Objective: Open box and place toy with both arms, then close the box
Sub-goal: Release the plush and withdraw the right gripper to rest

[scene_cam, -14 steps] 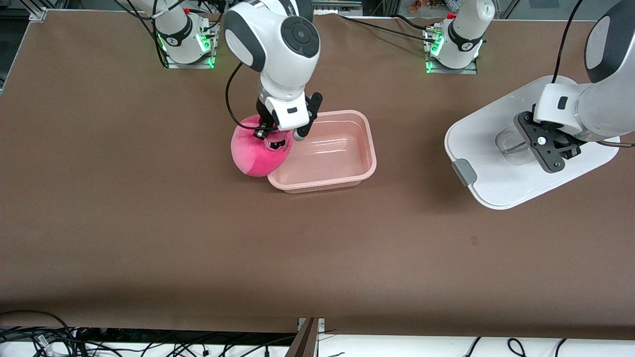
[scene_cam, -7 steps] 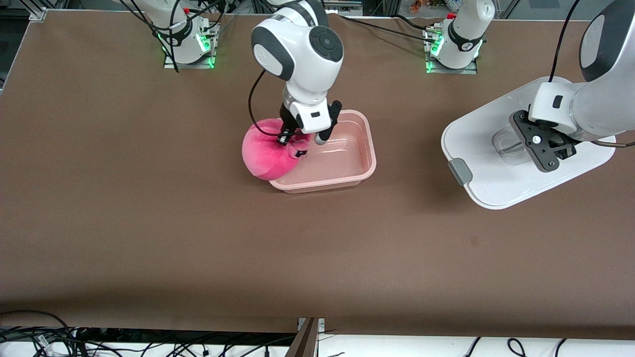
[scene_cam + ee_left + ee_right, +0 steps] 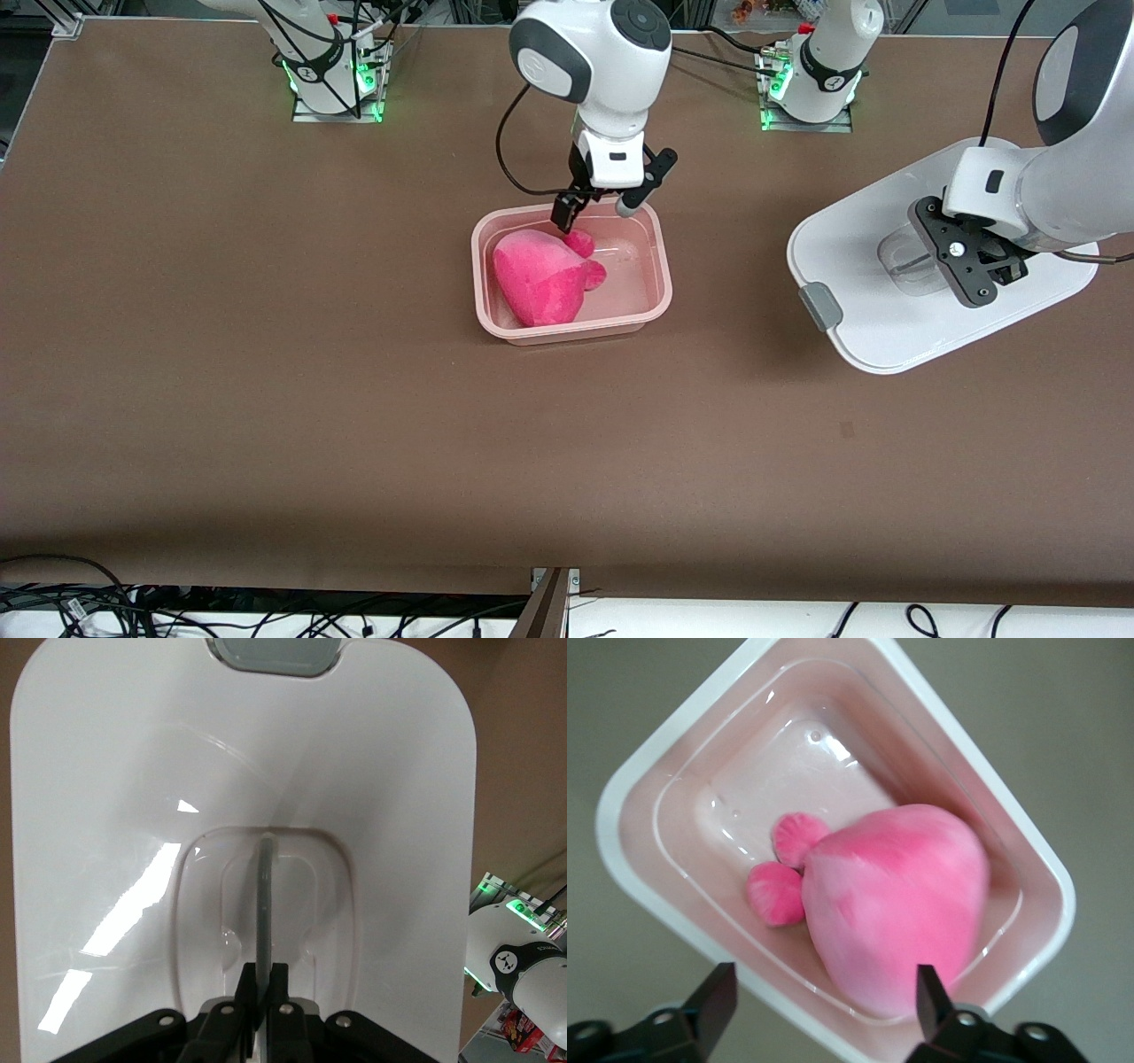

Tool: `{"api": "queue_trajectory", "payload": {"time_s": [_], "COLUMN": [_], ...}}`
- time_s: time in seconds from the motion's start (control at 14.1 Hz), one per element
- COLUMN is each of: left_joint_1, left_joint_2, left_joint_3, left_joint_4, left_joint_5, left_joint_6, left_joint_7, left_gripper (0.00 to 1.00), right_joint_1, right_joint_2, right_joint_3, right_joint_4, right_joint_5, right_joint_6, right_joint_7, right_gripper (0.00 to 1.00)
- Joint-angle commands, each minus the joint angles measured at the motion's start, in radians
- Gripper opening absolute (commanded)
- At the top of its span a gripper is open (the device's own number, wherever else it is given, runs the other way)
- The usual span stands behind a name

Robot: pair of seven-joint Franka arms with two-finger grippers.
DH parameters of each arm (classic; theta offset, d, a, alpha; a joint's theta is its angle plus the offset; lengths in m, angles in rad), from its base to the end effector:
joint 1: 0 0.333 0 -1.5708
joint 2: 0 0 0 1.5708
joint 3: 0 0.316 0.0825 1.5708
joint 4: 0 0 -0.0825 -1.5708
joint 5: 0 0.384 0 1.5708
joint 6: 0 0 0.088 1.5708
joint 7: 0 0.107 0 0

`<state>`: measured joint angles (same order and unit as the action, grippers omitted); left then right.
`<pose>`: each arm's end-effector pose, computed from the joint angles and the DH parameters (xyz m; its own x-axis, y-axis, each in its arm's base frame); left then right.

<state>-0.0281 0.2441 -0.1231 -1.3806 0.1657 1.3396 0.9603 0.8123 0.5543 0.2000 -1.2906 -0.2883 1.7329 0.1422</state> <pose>0.5958 -0.0611 0.5560 0.4207 -0.8661 -0.2700 -0.8702 -0.4693 0.1497 0.4202 0.5662 0.4243 0.6198 0.7809 -0.0784 0.7787 -0.5994 0.1856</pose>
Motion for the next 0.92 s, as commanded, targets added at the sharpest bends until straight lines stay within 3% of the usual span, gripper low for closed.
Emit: {"api": "queue_trajectory", "payload": {"time_s": [0.0, 0.28, 0.57, 0.85], "left_joint_1": [0.002, -0.001, -0.004, -0.006], "left_joint_2": [0.004, 0.003, 0.003, 0.003], "left_joint_3": [-0.007, -0.007, -0.009, -0.013], "left_joint_4": [0.020, 0.020, 0.020, 0.020], "left_joint_5": [0.011, 0.011, 0.011, 0.005], "left_joint_6": [-0.002, -0.002, -0.002, -0.003], "left_joint_7": [0.023, 0.023, 0.017, 0.021], "left_gripper": [0.00, 0.00, 0.00, 0.00], "right_joint_1": [-0.060, -0.273, -0.529, -0.718], "right_joint_2": [-0.085, -0.119, -0.152, -0.180], "right_joint_3": [-0.042, -0.050, -0.051, -0.050], "right_joint_4": [0.010, 0.011, 0.011, 0.011], "right_joint_5": [0.054, 0.095, 0.251, 0.288], "right_joint_6": [-0.146, -0.185, -0.185, -0.231], "right_joint_7": [-0.012, -0.058, -0.116, -0.131], "right_gripper": [1.00, 1.00, 1.00, 1.00]}}
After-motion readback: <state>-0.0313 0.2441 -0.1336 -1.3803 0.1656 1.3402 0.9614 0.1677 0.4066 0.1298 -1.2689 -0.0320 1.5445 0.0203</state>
